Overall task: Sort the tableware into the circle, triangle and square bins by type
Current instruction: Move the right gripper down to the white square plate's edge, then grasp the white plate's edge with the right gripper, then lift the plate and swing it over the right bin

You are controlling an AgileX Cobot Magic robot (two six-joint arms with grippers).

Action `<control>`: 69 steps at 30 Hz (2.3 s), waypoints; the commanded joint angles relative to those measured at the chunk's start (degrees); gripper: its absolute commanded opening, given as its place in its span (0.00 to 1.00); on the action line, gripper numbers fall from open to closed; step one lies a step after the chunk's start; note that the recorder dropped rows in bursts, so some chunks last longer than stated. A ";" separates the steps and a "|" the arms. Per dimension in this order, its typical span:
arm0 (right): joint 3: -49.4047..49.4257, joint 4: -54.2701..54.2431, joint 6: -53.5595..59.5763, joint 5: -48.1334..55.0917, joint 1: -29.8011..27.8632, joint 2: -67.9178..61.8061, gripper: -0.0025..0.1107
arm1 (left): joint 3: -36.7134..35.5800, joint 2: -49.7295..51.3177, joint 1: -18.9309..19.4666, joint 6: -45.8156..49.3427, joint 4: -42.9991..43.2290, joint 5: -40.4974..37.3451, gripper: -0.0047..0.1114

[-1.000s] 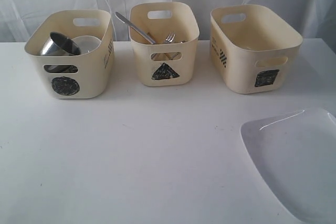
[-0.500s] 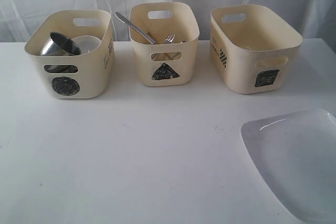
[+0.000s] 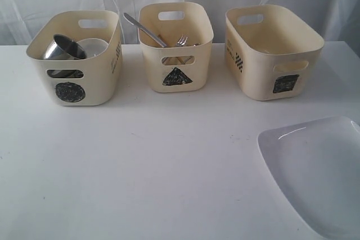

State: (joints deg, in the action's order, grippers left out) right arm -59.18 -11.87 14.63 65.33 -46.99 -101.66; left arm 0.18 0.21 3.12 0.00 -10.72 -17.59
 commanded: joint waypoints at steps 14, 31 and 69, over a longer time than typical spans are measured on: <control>0.62 -13.63 31.12 -8.50 -0.50 -10.79 0.51 | -0.18 -0.21 -0.39 0.00 -0.29 0.00 0.04; 0.62 -19.47 36.78 -14.88 -0.40 -15.19 0.02 | -0.18 -0.21 -0.39 0.00 -0.29 0.00 0.04; 0.62 -56.22 54.37 4.63 5.17 -3.32 0.02 | -0.18 -0.21 -0.39 0.00 -0.29 0.00 0.04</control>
State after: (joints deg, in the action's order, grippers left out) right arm -58.72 -65.83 68.16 66.71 -43.42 -107.84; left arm 0.18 0.21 3.12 0.00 -10.72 -17.59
